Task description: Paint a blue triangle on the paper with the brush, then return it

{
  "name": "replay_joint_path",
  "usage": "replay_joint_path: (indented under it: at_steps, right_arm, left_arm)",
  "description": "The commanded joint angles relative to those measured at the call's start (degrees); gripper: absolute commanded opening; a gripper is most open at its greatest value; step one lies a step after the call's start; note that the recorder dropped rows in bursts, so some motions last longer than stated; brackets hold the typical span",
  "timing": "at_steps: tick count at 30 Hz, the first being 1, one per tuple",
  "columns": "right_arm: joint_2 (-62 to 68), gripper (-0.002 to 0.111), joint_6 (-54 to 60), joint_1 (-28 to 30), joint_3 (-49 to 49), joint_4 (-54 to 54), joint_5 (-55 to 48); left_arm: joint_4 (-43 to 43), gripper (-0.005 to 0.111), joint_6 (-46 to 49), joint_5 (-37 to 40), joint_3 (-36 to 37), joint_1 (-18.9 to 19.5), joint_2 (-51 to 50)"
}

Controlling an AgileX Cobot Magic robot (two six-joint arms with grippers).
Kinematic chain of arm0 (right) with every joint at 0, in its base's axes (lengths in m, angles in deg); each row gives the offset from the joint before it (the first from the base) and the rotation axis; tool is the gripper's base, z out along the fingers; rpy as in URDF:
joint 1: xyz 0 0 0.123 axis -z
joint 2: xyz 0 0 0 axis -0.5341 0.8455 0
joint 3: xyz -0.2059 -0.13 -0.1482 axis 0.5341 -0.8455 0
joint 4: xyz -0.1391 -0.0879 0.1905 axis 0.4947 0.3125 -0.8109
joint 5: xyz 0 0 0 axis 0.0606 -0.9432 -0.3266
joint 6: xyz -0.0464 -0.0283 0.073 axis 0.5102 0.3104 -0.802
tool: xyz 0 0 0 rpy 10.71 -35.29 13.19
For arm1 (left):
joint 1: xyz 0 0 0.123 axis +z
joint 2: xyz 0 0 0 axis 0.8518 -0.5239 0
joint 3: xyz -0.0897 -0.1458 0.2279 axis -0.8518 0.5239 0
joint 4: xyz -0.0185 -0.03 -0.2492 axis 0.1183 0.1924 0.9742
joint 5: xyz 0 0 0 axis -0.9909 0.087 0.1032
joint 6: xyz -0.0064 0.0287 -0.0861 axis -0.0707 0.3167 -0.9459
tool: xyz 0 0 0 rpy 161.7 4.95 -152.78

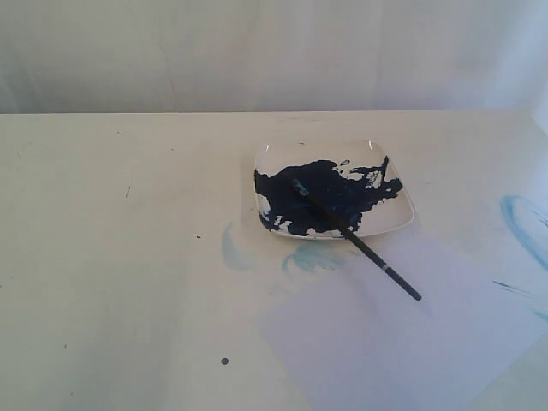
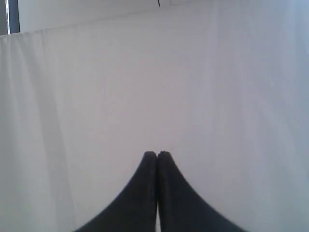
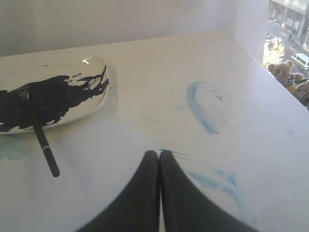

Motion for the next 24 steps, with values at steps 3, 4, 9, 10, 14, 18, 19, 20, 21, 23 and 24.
replay_joint_path:
  at_steps: [3,4,9,10,14,18,19,20,21,23,24]
  right_arm:
    - [-0.30,0.000,-0.30,0.09,-0.28,0.16,0.37]
    - [-0.30,0.000,-0.30,0.09,-0.28,0.16,0.37]
    - [-0.30,0.000,-0.30,-1.00,-0.28,0.16,0.37]
    - [-0.30,0.000,-0.30,-1.27,-0.28,0.16,0.37]
    - [-0.30,0.000,-0.30,-1.66,-0.28,0.16,0.37]
    - [-0.30,0.000,-0.30,-1.66,-0.28,0.16,0.37]
    - [-0.30,0.000,-0.30,-1.66,-0.28,0.16,0.37]
    - [-0.30,0.000,-0.30,-1.66,-0.28,0.16,0.37]
    - [-0.30,0.000,-0.30,-1.66,-0.28,0.16,0.37]
    - [-0.30,0.000,-0.30,-1.66,-0.28,0.16,0.37]
    - [-0.30,0.000,-0.30,-1.66,-0.28,0.16,0.37]
  left_arm:
    - [-3.81,0.000,-8.61,33.54,-19.53,-0.38,-17.46]
    - [-6.44,0.000,-10.20,38.56,-23.21,-0.82,-22.60]
    - [7.28,0.000,12.84,63.30,-41.97,-13.02,-54.31]
    - [15.99,0.000,23.21,67.23,-44.36,-15.69,-58.24]
    - [48.60,0.000,59.89,77.80,-52.98,-23.48,-72.92]
    - [61.80,0.000,84.28,81.63,-61.21,-31.40,-85.15]
    - [61.69,0.000,90.12,81.63,-63.34,-33.70,-87.62]
    - [61.53,0.000,96.50,81.37,-65.09,-35.82,-89.81]
    - [61.53,0.000,102.13,80.94,-66.54,-37.31,-91.36]
    - [61.64,0.000,115.10,78.98,-68.67,-40.33,-94.66]
    - [61.79,0.000,118.81,76.70,-69.24,-41.52,-95.82]
